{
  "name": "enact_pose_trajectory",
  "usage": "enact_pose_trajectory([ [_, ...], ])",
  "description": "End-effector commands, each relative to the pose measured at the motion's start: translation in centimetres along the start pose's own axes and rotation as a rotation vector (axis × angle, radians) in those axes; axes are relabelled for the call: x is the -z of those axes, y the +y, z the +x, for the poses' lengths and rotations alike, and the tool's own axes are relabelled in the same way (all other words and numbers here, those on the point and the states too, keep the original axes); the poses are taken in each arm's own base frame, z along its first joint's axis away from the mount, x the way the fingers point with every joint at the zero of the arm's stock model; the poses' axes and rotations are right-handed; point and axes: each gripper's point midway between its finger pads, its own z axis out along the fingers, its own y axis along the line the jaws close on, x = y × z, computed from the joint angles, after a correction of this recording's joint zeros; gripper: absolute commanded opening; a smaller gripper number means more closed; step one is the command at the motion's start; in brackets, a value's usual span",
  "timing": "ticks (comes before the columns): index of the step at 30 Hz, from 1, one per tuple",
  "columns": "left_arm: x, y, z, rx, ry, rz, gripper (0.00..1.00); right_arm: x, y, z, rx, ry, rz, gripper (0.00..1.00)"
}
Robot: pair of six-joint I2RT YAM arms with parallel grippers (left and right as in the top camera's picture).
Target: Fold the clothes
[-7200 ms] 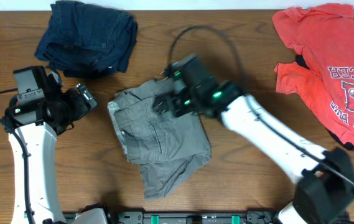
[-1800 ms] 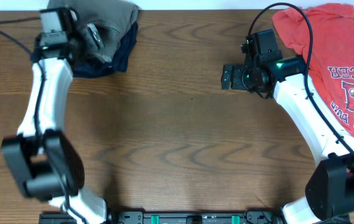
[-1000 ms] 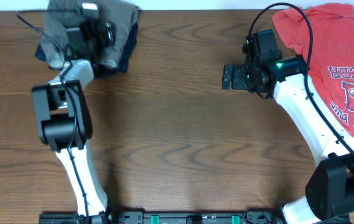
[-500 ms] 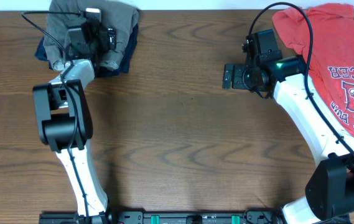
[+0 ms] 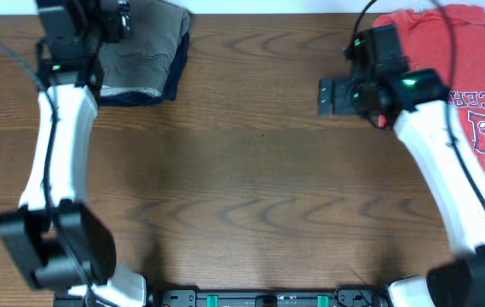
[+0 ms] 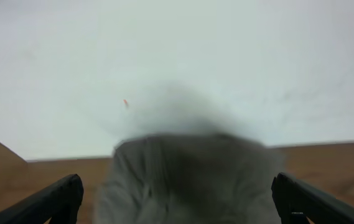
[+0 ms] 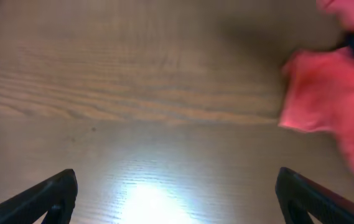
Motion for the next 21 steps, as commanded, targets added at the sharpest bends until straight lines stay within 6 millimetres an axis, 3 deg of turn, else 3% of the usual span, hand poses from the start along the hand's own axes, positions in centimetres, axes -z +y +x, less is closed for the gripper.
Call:
enact_pose_trajectory([
  [1, 0.9, 0.4, -0.8, 0.006, -0.013, -0.011, 0.98, 7.0, -1.2, -2.8, 0.021, -0.182, 0.049, 0.99],
  [6, 1.1, 0.4, -1.0, 0.006, -0.016, -0.011, 0.98, 12.0, -1.3, -3.0, 0.013, -0.301, 0.026, 0.99],
  [9, 1.1, 0.4, -0.7, 0.007, -0.005, -0.009, 0.98, 13.6, -1.3, -2.9, 0.011, -0.341, 0.017, 0.99],
  [13, 1.1, 0.3, -0.3, 0.008, 0.013, -0.006, 0.98, 14.6, -1.5, -2.8, 0.01, -0.364, 0.017, 0.99],
  [16, 1.1, 0.2, 0.6, 0.009, 0.047, -0.001, 0.98, 14.8, -3.0, -2.9, -0.007, -0.378, 0.106, 0.99],
  [21, 1.2, -0.1, 2.3, 0.012, 0.119, 0.011, 0.98, 14.8, -3.0, -2.9, -0.005, -0.378, 0.109, 0.99],
])
